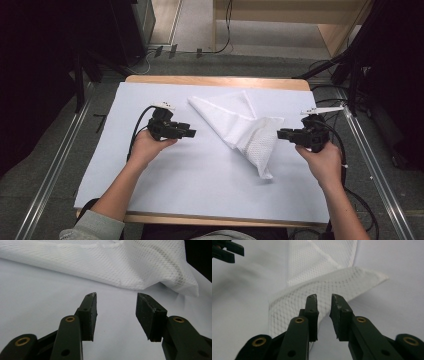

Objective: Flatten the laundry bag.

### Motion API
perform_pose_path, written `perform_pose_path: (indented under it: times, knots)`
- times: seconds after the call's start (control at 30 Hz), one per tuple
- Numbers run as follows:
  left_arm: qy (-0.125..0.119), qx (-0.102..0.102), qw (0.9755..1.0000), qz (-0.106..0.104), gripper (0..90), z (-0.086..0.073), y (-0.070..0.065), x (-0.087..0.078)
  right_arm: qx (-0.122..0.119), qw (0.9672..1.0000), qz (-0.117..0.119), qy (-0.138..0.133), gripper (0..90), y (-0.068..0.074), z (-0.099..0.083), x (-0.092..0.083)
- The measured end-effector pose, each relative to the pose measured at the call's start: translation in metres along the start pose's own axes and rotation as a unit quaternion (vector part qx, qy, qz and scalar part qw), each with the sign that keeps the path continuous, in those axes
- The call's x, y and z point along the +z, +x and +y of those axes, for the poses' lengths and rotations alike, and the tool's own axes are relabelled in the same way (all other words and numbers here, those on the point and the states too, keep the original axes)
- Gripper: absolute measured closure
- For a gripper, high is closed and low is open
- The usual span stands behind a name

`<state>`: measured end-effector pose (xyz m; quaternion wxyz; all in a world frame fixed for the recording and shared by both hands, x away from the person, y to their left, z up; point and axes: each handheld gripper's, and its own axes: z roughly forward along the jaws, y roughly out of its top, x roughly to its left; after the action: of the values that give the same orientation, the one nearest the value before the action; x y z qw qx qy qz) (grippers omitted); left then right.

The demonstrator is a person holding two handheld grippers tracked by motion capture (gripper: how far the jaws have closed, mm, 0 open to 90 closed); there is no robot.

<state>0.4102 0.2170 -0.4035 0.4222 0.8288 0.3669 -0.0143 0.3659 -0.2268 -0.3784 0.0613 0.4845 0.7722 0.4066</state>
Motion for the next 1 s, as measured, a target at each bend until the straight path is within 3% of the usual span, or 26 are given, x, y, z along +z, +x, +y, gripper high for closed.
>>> perform_pose_path:
  times: [0.2, 0.27, 0.4, 0.57, 0.67, 0.73, 0.87, 0.9, 1.0]
  knots:
    - [0.0, 0.0, 1.0, -0.002, 52.2, 0.0, 0.0, 0.003, 0.0, 1.0, 0.008, 0.005, 74.7, 0.006, 0.009, 0.016]
    - [-0.003, -0.006, 1.0, -0.006, 52.2, 0.002, 0.002, 0.009, -0.007, 0.9998, 0.011, 0.012, 74.5, 0.011, 0.01, 0.025]
    - [0.002, 0.005, 1.0, -0.003, 51.5, 0.012, 0.001, 0.027, -0.012, 0.9993, 0.019, 0.028, 74.2, 0.02, 0.007, 0.036]
    - [0.007, 0.022, 0.9997, -0.002, 48.7, 0.027, -0.003, 0.059, -0.022, 0.9992, 0.018, 0.028, 72.7, 0.026, -0.003, 0.03]
    - [0.017, 0.03, 0.9994, 0.006, 45.6, 0.033, -0.003, 0.072, -0.027, 0.9992, 0.019, 0.023, 72.6, 0.028, -0.009, 0.024]
    - [0.019, 0.04, 0.9988, 0.02, 43.9, 0.038, -0.002, 0.09, -0.027, 0.9992, 0.02, 0.023, 72.5, 0.029, -0.014, 0.022]
    - [0.029, 0.033, 0.9988, 0.021, 41.9, 0.039, -0.002, 0.106, -0.024, 0.9991, 0.016, 0.031, 72.5, 0.027, -0.023, 0.021]
    - [0.035, 0.041, 0.9982, 0.027, 40.9, 0.038, -0.004, 0.117, -0.023, 0.999, 0.016, 0.033, 72.5, 0.025, -0.025, 0.022]
    - [0.041, 0.048, 0.9975, 0.034, 38.7, 0.036, -0.004, 0.125, -0.022, 0.999, 0.015, 0.035, 72.5, 0.023, -0.027, 0.022]
